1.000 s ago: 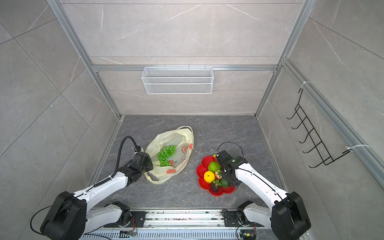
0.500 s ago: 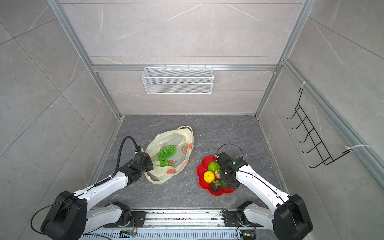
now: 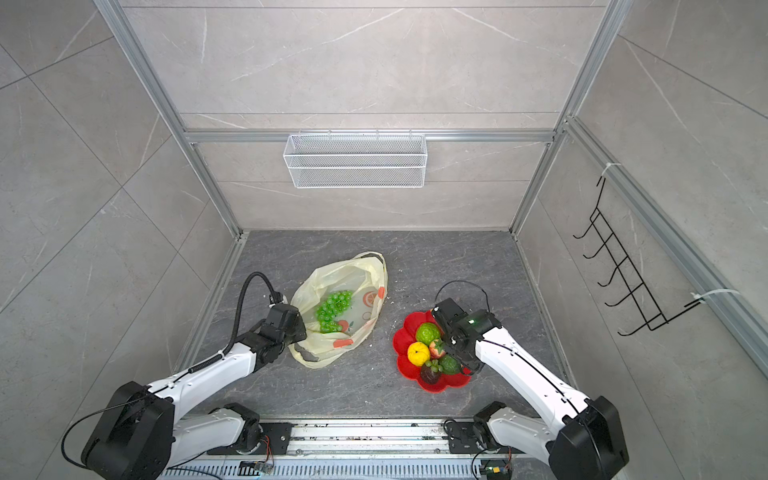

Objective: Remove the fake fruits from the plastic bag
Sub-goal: 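Lower the banana into the red bowl and open the right gripper, then move the open right gripper back into the bag above the grapes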

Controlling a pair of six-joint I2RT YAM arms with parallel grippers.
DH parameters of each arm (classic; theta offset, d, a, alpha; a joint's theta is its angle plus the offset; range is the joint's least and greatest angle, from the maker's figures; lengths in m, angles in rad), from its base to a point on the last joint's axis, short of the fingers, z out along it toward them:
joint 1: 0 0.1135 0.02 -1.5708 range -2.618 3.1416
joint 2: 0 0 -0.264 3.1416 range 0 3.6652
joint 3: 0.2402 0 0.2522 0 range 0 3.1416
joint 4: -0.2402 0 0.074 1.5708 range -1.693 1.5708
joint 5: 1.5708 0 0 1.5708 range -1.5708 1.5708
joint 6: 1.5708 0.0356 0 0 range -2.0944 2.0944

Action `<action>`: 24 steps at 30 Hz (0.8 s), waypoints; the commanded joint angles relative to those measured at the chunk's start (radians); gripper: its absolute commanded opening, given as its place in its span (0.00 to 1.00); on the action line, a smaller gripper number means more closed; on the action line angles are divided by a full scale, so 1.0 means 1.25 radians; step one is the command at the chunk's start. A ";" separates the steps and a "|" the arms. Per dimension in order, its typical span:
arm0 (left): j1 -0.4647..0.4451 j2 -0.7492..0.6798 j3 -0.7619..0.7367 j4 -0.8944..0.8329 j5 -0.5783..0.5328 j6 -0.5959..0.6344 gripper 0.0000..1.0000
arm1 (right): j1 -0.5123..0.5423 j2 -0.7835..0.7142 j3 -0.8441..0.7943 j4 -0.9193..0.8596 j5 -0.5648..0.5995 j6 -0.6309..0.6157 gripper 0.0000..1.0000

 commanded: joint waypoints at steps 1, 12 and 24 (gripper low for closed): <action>0.004 0.010 0.017 0.019 0.008 -0.005 0.00 | 0.004 -0.017 0.060 -0.045 0.063 -0.041 0.34; -0.021 0.015 0.049 0.030 0.140 0.033 0.03 | 0.091 0.066 0.239 0.257 0.033 -0.272 0.49; -0.099 -0.143 0.080 -0.223 0.059 -0.074 0.61 | 0.277 0.520 0.492 0.490 -0.157 -0.360 0.52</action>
